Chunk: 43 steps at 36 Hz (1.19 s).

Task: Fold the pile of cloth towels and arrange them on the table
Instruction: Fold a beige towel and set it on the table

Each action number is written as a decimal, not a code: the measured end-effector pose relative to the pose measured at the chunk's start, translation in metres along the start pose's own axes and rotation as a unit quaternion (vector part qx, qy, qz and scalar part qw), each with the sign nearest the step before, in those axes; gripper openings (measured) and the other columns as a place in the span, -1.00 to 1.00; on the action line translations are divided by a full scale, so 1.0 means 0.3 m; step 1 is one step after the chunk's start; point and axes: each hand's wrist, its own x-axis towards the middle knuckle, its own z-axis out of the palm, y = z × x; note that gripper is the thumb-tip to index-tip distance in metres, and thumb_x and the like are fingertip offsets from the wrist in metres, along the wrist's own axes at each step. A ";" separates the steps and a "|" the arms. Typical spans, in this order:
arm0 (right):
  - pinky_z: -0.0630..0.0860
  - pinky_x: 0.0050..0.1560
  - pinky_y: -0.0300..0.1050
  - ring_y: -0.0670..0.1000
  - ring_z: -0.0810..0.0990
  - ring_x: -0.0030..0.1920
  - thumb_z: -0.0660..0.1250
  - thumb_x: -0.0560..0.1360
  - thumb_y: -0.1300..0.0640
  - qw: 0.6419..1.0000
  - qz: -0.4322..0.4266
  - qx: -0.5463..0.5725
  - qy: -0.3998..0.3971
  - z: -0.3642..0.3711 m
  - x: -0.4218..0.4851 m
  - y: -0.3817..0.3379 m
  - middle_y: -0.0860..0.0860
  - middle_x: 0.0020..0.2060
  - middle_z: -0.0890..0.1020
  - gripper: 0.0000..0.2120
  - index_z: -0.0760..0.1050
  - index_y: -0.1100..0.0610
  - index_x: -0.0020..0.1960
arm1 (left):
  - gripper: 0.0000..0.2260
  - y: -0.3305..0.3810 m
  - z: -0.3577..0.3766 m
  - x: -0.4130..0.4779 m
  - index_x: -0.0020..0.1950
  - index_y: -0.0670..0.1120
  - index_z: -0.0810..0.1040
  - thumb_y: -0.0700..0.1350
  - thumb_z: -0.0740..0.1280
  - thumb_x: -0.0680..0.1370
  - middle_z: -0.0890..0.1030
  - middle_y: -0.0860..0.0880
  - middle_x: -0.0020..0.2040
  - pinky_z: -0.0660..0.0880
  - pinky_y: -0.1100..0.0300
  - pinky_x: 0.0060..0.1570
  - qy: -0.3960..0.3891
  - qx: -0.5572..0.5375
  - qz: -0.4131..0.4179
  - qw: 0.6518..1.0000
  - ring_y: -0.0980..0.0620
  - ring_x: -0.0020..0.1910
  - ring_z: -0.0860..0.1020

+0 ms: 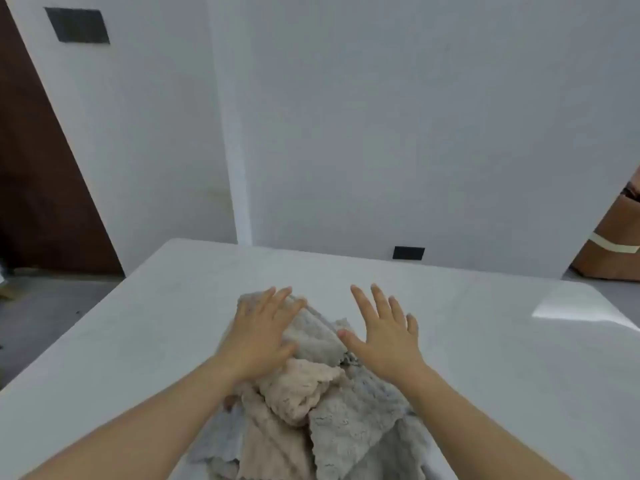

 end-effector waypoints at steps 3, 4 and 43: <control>-0.14 0.44 0.26 0.09 -0.20 0.52 0.07 0.51 -0.26 0.996 0.013 0.028 -0.085 0.102 -0.050 -0.006 -0.09 0.51 -0.23 -0.33 -0.25 -0.25 0.47 | -0.31 0.018 0.092 -0.038 0.50 0.19 -0.08 0.32 -0.13 0.38 -0.19 0.10 0.54 -0.16 -0.15 0.46 -0.063 -0.052 -0.026 0.996 0.02 0.52 -0.23; -0.13 0.43 0.29 0.09 -0.21 0.52 0.09 0.50 -0.26 0.993 0.013 0.036 -0.112 0.143 -0.075 -0.005 -0.11 0.51 -0.24 -0.31 -0.24 -0.26 0.47 | -0.36 0.018 0.134 -0.056 0.50 0.20 -0.08 0.32 -0.07 0.43 -0.20 0.11 0.53 -0.17 -0.17 0.45 -0.078 -0.065 -0.040 0.994 0.02 0.51 -0.24; 0.31 0.28 0.28 0.17 0.38 0.35 0.21 0.39 -0.12 0.967 0.012 -0.043 0.250 0.555 0.178 0.039 0.08 0.37 0.40 -0.43 0.32 -0.04 0.38 | -0.35 -0.125 0.484 0.215 0.36 0.08 0.36 0.25 -0.21 0.42 0.39 0.09 0.36 0.17 -0.05 0.33 0.250 -0.161 -0.049 0.953 0.06 0.37 0.31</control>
